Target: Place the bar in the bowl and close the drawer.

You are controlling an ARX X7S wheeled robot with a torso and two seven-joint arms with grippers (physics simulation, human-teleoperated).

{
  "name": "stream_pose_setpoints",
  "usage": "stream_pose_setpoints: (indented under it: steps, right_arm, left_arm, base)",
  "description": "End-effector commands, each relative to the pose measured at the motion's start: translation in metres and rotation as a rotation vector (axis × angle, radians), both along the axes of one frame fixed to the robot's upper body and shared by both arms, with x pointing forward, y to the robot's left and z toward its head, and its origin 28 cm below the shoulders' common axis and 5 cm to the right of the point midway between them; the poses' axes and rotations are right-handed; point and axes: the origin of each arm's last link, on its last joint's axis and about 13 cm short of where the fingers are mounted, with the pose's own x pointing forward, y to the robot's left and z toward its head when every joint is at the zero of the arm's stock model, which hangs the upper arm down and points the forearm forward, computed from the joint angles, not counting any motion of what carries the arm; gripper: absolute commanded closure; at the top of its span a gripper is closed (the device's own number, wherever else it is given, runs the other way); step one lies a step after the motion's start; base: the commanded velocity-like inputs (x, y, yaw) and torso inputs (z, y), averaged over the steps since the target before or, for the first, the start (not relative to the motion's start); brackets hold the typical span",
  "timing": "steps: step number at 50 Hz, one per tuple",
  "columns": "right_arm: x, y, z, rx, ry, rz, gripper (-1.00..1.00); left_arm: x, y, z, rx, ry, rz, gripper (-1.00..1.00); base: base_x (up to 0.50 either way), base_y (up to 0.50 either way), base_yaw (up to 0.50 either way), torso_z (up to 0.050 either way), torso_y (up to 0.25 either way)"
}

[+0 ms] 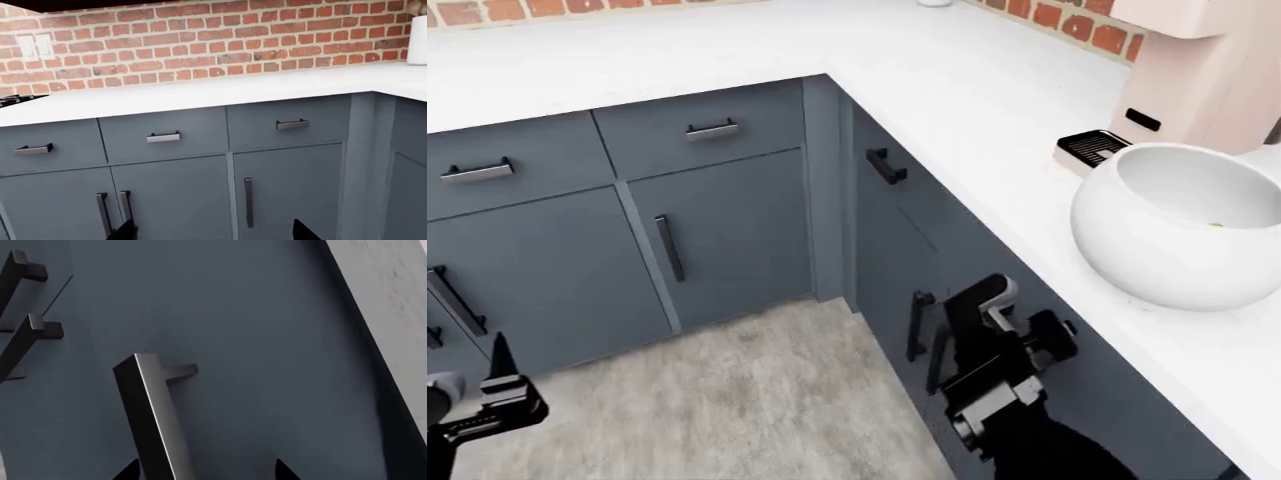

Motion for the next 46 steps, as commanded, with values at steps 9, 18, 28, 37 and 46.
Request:
stream_pose_setpoints:
  steps: [9,18,28,37,46]
  right_arm:
    - [-0.003,-0.035,0.004,-0.234,0.039,-0.12,-1.0]
    - [-0.006,-0.046,0.003,-0.265,0.057,-0.137,-1.0]
    - [-0.006,-0.046,0.003,-0.265,0.057,-0.137,-1.0]
    - [-0.006,-0.046,0.003,-0.265,0.057,-0.137,-1.0]
    - [-0.006,-0.046,0.003,-0.265,0.057,-0.137,-1.0]
  left_arm:
    - [-0.009,0.003,0.008,0.021,0.007,0.018,-1.0]
    - [-0.012,0.003,0.012,0.037,0.016,0.017,-1.0]
    - [-0.015,0.001,0.018,0.067,0.038,0.025,-1.0]
    - [-0.013,0.0,0.025,0.079,0.034,0.02,-1.0]
    - [-0.01,-0.002,0.025,0.079,0.031,0.01,-1.0]
  base:
    - [0.0,0.0,0.0,0.0,0.002]
    - [0.0,0.0,0.0,0.0,0.001]
    - [0.0,0.0,0.0,0.0,0.001]
    - [0.0,0.0,0.0,0.001,0.001]
    - [0.0,0.0,0.0,0.0,0.001]
